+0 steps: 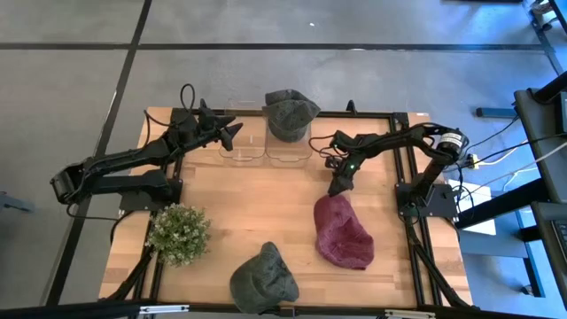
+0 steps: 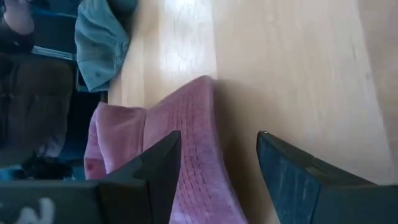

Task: Pick & Place hat
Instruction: Put the maroon cap into the left transparent bin

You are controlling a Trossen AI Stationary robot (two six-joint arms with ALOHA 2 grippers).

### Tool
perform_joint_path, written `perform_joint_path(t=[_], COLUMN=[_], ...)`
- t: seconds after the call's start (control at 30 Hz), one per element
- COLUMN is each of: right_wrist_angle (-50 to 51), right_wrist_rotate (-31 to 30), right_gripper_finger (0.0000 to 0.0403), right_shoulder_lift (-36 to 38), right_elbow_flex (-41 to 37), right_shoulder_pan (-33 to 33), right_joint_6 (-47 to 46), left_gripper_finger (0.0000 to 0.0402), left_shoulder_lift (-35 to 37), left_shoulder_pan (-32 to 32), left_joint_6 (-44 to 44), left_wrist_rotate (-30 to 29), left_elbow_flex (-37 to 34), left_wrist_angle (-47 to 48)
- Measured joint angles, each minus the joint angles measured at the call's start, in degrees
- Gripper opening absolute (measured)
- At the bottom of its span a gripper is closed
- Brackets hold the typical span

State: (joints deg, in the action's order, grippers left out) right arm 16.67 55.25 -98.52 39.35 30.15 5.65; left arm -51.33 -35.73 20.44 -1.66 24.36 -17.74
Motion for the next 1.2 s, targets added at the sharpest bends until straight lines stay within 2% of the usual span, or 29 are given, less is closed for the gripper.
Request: perform_joint_path(t=[0.33,0.43,0.57,0.7,0.83,1.03,1.2], right_wrist_angle=[2.3,2.6,3.5,3.9,4.1,6.0,9.9], right_wrist_rotate=[1.5,1.5,1.3,2.6,7.8,10.3,8.6], right_gripper_finger=[0.0209,0.0197,0.015,0.0076,0.0017,0.0017,0.0017], right_shoulder_lift=[0.0,0.0,0.0,0.0,0.0,1.1,7.6], right_elbow_flex=[0.0,0.0,0.0,0.0,0.0,0.0,0.6], right_shoulder_pan=[-3.2,-3.8,-4.5,-4.5,-4.3,-3.4,-3.1], right_joint_6=[2.2,2.1,2.2,2.4,2.3,-2.4,-2.6], left_gripper_finger=[0.0227,0.0227,0.0227,0.0227,0.0227,0.0227,0.0227], left_shoulder_lift=[0.0,0.0,0.0,0.0,0.0,0.0,0.0], left_shoulder_pan=[0.0,0.0,0.0,0.0,0.0,0.0,0.0], left_joint_6=[-0.1,-0.2,-0.2,-0.2,-0.2,-0.2,-0.1], left_wrist_rotate=[-0.2,-0.2,-0.2,-0.2,-0.2,-0.2,-0.2], left_elbow_flex=[0.0,0.0,0.0,0.0,0.0,0.0,0.0], left_wrist_angle=[0.0,0.0,0.0,0.0,0.0,0.0,-0.8])
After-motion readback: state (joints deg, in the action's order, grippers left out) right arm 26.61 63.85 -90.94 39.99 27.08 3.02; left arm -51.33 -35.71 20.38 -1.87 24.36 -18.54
